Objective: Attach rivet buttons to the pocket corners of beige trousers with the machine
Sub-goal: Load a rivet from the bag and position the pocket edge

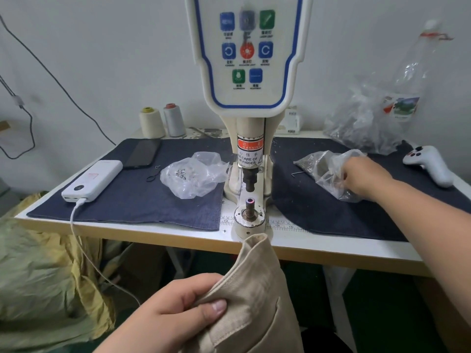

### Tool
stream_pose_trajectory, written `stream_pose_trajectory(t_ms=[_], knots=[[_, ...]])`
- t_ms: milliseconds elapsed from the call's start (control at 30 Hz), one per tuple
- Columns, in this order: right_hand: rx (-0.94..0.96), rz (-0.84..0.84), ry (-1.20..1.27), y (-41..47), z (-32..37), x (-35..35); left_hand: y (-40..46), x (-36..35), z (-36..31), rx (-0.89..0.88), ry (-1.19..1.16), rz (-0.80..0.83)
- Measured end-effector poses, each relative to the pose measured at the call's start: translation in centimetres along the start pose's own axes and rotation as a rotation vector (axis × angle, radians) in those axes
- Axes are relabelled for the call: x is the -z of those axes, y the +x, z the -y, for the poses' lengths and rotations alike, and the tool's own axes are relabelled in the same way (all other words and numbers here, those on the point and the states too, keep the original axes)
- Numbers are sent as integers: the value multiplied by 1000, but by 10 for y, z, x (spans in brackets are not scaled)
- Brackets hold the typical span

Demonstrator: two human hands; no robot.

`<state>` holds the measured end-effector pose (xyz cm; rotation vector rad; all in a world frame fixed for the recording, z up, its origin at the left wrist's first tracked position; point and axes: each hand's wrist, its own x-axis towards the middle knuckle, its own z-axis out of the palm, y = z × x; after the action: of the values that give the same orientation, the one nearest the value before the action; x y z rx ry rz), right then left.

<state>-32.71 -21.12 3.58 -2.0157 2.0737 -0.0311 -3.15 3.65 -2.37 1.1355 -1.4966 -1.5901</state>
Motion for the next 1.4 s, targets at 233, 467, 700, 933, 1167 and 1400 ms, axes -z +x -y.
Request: stream_pose_trajectory(t_ms=[233,467,700,933,1167,1400], knots=[[16,-19,-38,9,-10,-9,12,-6,-11,-72,-43,-50],[34,-287,-10,24,-36,-26,23,-7,-19,-110,-35,-87],[225,-696,165,5,-59,-43,29,-5,-18,-74,-56,-152],[194,-1036,694,-57,-62,-53,13,-4,-11,-116,-181,-229],[29,-767,1556,-128,-21,-78,-12,3,-5,-183,-405,-410],[147,-257,1640,-138,30,-86,-13,23,-6,-329,-573,-643]])
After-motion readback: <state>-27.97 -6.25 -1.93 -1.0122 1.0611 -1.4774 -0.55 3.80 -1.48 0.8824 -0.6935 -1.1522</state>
